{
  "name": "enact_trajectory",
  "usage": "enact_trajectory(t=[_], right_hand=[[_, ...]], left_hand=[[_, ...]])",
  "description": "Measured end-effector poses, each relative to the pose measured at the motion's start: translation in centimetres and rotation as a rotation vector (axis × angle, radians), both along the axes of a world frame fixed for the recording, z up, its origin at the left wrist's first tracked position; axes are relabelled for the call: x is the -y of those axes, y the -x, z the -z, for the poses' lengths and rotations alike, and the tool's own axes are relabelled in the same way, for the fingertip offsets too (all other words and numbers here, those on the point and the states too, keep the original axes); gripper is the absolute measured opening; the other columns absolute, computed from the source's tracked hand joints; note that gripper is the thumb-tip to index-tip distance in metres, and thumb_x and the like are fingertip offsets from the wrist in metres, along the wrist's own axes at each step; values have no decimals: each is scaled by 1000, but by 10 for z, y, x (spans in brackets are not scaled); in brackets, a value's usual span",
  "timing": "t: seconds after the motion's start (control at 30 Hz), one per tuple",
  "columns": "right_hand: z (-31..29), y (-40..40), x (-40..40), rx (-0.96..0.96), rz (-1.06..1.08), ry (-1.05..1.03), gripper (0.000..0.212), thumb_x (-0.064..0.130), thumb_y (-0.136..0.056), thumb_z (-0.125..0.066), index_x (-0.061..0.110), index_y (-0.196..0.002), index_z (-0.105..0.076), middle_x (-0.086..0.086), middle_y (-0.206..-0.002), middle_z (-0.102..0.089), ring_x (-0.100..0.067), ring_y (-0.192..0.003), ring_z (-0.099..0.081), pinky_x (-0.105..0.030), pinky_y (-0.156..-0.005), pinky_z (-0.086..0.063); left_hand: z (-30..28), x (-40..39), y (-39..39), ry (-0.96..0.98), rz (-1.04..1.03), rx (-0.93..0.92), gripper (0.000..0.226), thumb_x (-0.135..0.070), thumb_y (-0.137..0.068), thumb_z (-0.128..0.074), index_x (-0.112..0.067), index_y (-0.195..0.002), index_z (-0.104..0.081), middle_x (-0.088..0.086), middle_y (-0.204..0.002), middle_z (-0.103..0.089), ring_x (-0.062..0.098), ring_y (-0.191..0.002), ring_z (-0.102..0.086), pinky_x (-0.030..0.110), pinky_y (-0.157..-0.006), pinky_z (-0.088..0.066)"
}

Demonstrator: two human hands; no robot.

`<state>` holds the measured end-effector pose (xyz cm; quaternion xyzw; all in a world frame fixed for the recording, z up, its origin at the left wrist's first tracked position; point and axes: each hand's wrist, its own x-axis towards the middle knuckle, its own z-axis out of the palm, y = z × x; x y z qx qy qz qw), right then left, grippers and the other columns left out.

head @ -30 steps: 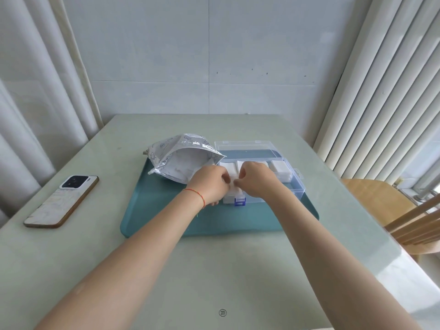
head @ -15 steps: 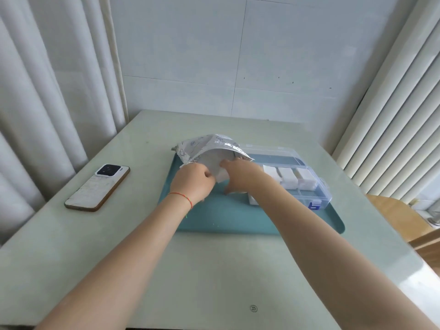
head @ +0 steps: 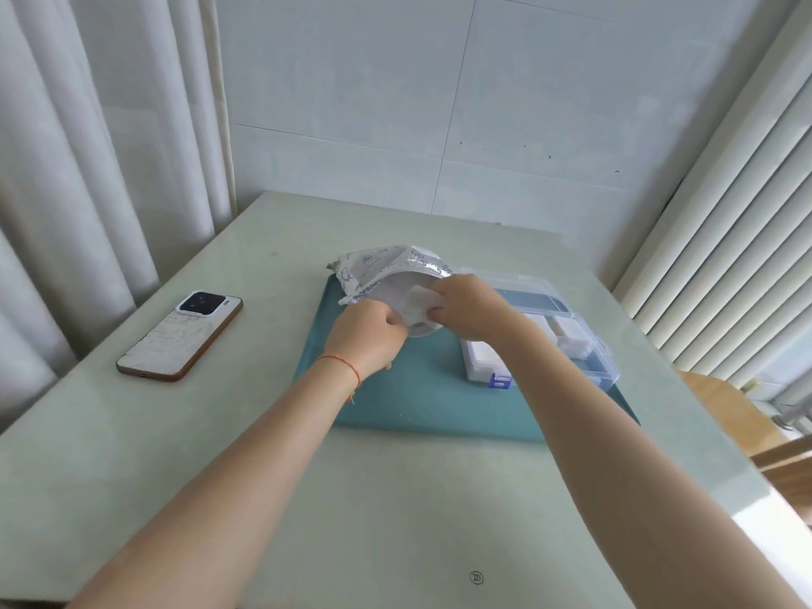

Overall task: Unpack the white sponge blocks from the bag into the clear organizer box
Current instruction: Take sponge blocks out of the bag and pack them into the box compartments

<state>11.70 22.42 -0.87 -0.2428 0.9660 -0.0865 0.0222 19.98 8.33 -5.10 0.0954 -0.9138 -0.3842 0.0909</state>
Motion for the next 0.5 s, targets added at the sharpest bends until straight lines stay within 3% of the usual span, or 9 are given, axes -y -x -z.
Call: enact_trajectory(t=[0.1, 0.17, 0.23, 0.37, 0.5], right_hand=[[-8, -10, -13, 105, 35, 321, 14, 17, -88, -58, 7, -79, -56, -1, -66, -49, -20, -58, -43, -28, -51, -33], [-11, -20, -24, 201, 21, 547, 14, 17, -89, -61, 6, -82, -58, 2, -51, -47, -16, -44, -38, -24, -44, -31], [-10, -28, -32, 285, -19, 713, 14, 18, -91, -62, 5, -90, -58, 4, -46, -49, -17, -42, -38, -23, -44, -32], [-1, -32, -40, 363, 31, 870, 30, 29, -94, -60, 1, -104, -57, -4, -55, -52, -21, -46, -42, -30, -53, -34], [9, -37, -44, 405, 83, 999, 40, 38, -96, -54, -1, -102, -59, -13, -69, -56, -23, -47, -45, -36, -59, -37]], left_hand=[[-6, -3, 0, -361, -14, 8, 19, -14, -89, -48, -7, -89, -66, 8, -80, -70, 18, -47, -65, 26, -51, -50], [-13, -7, -1, -710, 65, 64, 17, -14, -92, -53, -8, -100, -66, 10, -90, -69, 23, -59, -67, 26, -50, -52], [-18, -13, -2, -947, 193, 118, 21, -16, -90, -61, -5, -108, -66, 12, -92, -67, 28, -71, -69, 28, -54, -54], [-15, -28, 0, -1018, 200, 54, 14, -12, -93, -64, -5, -105, -65, 10, -90, -69, 23, -67, -70, 25, -55, -55], [-4, -31, -2, -998, 107, -16, 5, -12, -91, -68, -10, -88, -63, 2, -76, -65, 19, -59, -69, 24, -53, -55]])
